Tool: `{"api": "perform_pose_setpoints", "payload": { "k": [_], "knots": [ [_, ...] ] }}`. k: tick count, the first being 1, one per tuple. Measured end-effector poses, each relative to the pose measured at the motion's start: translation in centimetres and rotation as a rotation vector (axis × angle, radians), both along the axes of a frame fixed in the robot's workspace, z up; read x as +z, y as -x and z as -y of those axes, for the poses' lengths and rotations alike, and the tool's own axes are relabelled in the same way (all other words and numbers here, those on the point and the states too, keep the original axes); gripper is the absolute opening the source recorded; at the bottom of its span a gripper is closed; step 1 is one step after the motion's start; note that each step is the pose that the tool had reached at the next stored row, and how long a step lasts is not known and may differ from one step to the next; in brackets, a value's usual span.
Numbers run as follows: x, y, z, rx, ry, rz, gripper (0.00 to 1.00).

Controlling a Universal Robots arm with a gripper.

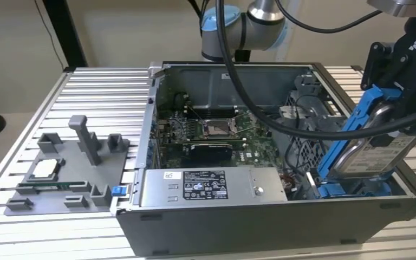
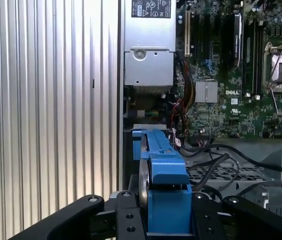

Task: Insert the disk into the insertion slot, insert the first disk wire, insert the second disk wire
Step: 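Insert the disk into the insertion slot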

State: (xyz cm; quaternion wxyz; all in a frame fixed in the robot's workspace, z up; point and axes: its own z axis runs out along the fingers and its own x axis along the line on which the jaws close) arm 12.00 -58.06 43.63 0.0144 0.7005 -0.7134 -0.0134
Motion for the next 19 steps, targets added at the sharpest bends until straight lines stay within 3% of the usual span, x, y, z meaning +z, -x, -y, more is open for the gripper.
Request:
{"api": "perform_pose_setpoints", "payload": {
  "k": [8, 19],
  "knots": [
    [-1.0, -0.3, -0.43, 0.0, -0.0004, 0.0, 0.0],
    [-2.92, -0.4, -0.57, 0.0, -0.0013, -0.0001, 0.0]
  ]
}}
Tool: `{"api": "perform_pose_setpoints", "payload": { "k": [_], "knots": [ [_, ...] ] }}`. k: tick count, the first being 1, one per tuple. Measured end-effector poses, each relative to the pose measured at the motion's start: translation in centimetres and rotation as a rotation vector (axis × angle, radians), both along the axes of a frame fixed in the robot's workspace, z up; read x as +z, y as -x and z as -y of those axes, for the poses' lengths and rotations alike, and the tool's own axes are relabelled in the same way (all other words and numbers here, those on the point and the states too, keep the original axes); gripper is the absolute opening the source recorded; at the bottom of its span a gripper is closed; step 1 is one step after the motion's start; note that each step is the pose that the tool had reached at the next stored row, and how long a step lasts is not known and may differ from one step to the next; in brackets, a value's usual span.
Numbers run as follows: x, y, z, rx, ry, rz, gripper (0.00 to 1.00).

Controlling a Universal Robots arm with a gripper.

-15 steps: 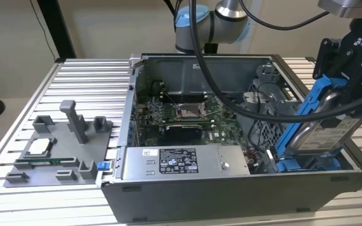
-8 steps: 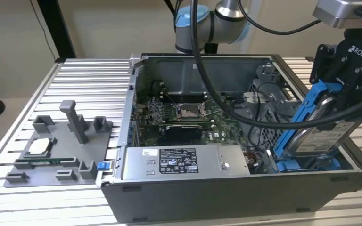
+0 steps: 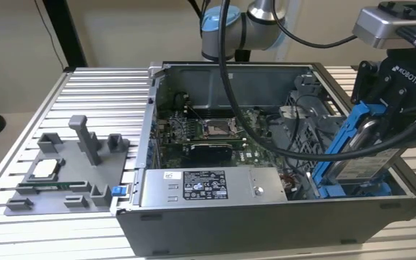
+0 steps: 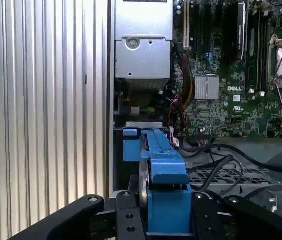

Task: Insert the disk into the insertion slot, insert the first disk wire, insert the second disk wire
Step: 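Insert the disk into the insertion slot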

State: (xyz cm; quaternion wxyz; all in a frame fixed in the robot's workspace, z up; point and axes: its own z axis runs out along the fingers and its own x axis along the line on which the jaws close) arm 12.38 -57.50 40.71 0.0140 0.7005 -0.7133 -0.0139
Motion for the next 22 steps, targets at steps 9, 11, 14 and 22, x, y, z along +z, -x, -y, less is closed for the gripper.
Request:
{"api": "perform_pose_setpoints", "payload": {
  "k": [9, 11, 14, 22],
  "knots": [
    [-1.61, 0.0, -0.03, 0.0, 0.0, -0.0003, 0.0],
    [-1.79, 0.0, -0.03, 0.0, 0.0002, -0.0003, 0.0],
    [-1.84, 0.0, -0.03, 0.0, 0.0002, -0.0003, 0.0],
    [-1.86, 0.0, -0.03, 0.0, 0.0001, -0.0003, 1.0]
  ]
}}
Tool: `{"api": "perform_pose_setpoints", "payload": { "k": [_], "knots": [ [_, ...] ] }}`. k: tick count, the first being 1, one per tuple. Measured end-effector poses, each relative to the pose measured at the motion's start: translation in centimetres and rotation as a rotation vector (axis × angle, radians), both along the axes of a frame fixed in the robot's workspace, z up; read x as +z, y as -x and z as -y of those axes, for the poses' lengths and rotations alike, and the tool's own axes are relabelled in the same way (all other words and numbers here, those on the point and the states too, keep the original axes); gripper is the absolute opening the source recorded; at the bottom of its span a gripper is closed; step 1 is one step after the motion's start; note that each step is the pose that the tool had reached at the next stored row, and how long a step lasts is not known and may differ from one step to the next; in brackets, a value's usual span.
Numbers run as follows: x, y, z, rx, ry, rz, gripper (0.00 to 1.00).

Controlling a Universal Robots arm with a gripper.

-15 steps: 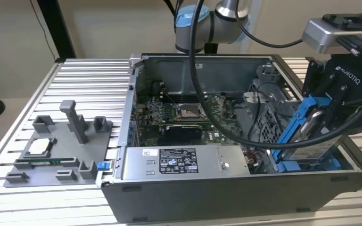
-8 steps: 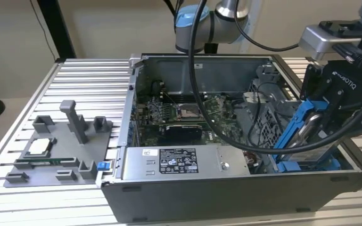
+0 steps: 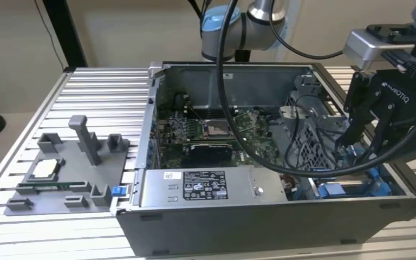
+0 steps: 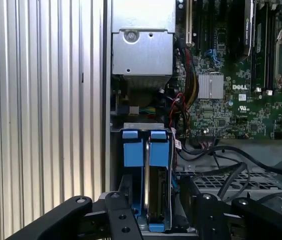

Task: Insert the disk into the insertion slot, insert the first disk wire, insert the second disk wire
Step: 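Insert the disk into the insertion slot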

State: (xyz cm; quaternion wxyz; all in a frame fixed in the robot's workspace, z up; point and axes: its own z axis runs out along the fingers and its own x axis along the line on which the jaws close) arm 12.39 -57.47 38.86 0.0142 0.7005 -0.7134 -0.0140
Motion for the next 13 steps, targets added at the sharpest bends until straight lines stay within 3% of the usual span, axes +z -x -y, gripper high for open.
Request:
{"api": "perform_pose_setpoints", "payload": {
  "k": [6, 13],
  "knots": [
    [0.02, 0.0, 0.0, 0.0, 0.0, 0.0, 1.0],
    [1.76, 0.0, -0.06, 0.0, -0.0014, 0.0, 1.0]
  ]
}}
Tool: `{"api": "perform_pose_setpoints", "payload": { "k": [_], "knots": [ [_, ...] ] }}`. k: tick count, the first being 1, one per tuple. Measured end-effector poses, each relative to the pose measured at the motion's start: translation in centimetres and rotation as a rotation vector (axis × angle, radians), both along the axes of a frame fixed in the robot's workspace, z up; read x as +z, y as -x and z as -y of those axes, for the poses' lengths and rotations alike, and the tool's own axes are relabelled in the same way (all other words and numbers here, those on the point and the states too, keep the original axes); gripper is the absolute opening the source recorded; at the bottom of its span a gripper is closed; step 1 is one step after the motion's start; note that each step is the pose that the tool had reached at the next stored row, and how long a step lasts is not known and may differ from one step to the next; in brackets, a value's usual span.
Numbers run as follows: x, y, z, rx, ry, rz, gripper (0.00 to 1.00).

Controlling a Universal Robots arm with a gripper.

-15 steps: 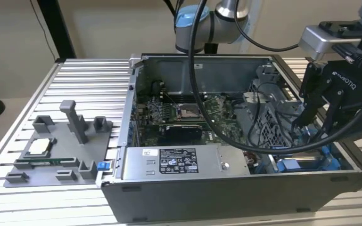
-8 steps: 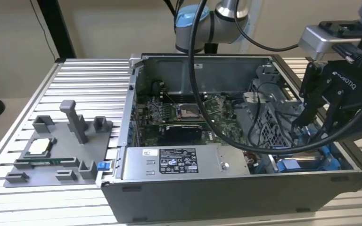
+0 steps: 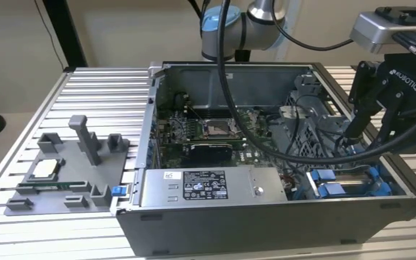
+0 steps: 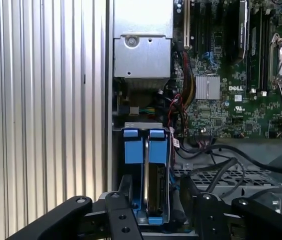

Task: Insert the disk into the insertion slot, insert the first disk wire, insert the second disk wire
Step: 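Insert the disk into the insertion slot, then insert the first disk wire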

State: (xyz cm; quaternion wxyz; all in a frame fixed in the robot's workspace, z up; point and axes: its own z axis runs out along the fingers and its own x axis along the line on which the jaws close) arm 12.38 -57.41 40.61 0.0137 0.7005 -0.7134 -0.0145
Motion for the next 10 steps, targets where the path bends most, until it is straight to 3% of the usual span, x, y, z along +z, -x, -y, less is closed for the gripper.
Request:
{"api": "perform_pose_setpoints", "payload": {
  "k": [3, 5, 10],
  "knots": [
    [0.03, 0.0, -0.24, 0.0, -0.0011, 0.001, 1.0],
    [0.03, -0.1, -0.55, 0.0, -0.0013, 0.0057, 1.0],
    [-0.06, -0.3, -1.18, 0.002, -0.0011, 0.032, 1.0]
  ]
}}
